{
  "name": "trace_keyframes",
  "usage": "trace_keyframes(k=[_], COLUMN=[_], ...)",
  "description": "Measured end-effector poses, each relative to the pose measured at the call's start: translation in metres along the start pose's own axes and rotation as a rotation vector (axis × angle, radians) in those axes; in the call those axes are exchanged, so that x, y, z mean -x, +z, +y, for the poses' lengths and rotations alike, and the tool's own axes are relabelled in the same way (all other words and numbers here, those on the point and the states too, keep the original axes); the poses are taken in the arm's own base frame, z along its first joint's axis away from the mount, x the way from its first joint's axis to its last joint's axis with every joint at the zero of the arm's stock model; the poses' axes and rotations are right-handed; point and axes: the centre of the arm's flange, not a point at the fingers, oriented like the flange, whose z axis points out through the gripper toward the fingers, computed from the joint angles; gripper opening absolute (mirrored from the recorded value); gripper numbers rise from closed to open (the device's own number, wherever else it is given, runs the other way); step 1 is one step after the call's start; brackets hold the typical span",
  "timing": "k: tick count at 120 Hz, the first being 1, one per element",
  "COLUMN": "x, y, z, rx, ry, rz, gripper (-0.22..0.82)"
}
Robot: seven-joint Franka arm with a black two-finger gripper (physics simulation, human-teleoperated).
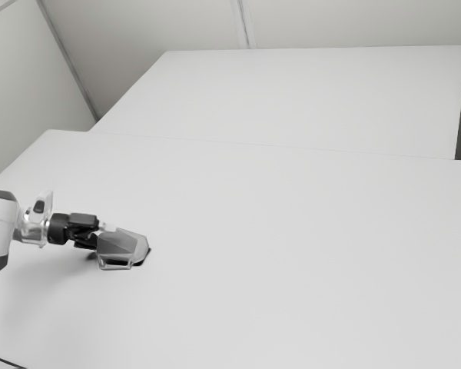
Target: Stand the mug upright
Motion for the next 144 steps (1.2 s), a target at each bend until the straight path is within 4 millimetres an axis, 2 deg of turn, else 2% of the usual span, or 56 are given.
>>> trace_keyframes(k=[14,27,37,60,69,77,81,92,99,116,127,133,144], x=[0.004,0.005,0.003,0.0,-0.011,-0.031,-0.048,-0.116,-0.136,-0.153,-0.153,-0.146,-0.129], y=[0.002,0.002,0.003,0.003,0.0,0.002,0.007,0.034,0.058,0.101,0.124,0.137,0.158], z=[-0.001,-0.001,0.001,0.005,0.013,0.031,0.045,0.11,0.138,0.192,0.212,0.218,0.212], rx=[0.007,0.015,0.022,0.039,0.04,0.046,0.048,-0.028,-0.136,-0.447,-0.631,-0.712,-0.833], ry=[0.023,0.046,0.064,0.101,0.14,0.201,0.25,0.468,0.571,0.725,0.76,0.759,0.716], rz=[0.007,0.016,0.024,0.045,0.055,0.05,0.037,-0.132,-0.28,-0.586,-0.693,-0.719,-0.734], gripper=[0.17,0.0,-0.07,-0.13,-0.15,-0.15,-0.15,-0.16,-0.15,-0.16,-0.16,-0.16,-0.16])
